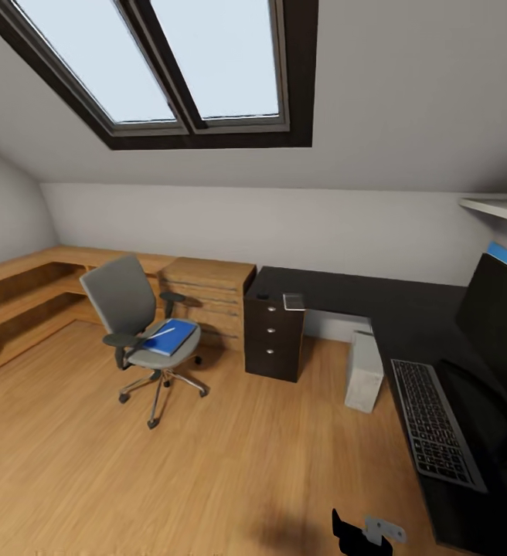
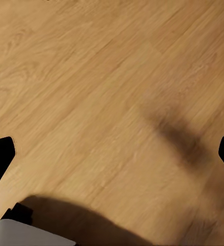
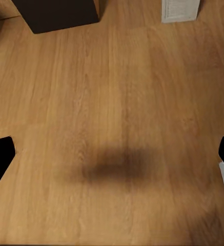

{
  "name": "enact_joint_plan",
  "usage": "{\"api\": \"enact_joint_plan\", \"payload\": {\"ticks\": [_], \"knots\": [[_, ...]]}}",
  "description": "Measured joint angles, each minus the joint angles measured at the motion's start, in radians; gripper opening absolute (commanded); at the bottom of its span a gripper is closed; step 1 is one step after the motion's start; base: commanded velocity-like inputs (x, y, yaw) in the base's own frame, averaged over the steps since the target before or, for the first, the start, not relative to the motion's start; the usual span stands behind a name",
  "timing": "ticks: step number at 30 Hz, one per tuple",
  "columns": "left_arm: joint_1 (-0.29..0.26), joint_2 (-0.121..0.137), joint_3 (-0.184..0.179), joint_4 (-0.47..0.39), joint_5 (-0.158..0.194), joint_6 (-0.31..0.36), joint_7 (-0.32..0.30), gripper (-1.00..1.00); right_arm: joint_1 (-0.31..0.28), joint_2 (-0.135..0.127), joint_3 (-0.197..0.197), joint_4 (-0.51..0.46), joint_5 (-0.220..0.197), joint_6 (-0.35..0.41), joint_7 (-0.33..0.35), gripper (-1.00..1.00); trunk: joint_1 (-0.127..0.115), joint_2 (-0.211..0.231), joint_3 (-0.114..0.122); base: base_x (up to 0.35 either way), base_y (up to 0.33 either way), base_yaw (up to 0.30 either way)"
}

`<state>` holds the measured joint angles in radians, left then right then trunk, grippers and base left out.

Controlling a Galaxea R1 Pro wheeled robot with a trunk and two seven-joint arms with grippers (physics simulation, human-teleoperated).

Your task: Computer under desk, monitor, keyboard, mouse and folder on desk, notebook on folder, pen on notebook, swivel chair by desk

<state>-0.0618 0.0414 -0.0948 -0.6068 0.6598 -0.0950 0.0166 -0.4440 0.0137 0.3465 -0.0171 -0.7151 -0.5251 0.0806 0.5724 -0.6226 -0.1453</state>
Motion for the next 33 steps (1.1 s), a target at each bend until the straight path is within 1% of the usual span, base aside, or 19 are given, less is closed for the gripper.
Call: {"api": "enact_joint_plan", "payload": {"ticks": [7,18,27,33], "knots": [[0.000,0.000,0.000,0.000,0.000,0.000,0.000,1.00,0.000,0.000,0.000,0.000,0.000,0.000,0.000,1.00,0.000,0.000,0.000,0.007,0.067,0.274],[0.000,0.000,0.000,0.000,0.000,0.000,0.000,1.00,0.000,0.000,0.000,-0.001,0.000,0.001,0.000,1.00,0.000,0.000,0.000,0.100,0.258,0.232],[0.000,0.000,0.000,0.000,0.000,0.000,0.000,1.00,0.000,0.000,0.000,-0.001,0.000,0.000,0.000,1.00,0.000,0.000,0.000,0.223,0.230,0.067],[0.000,0.000,-0.001,0.000,0.000,0.000,0.000,1.00,0.000,-0.001,0.000,-0.002,0.000,0.000,0.000,1.00,-0.001,0.000,0.000,0.305,0.045,0.010]]}}
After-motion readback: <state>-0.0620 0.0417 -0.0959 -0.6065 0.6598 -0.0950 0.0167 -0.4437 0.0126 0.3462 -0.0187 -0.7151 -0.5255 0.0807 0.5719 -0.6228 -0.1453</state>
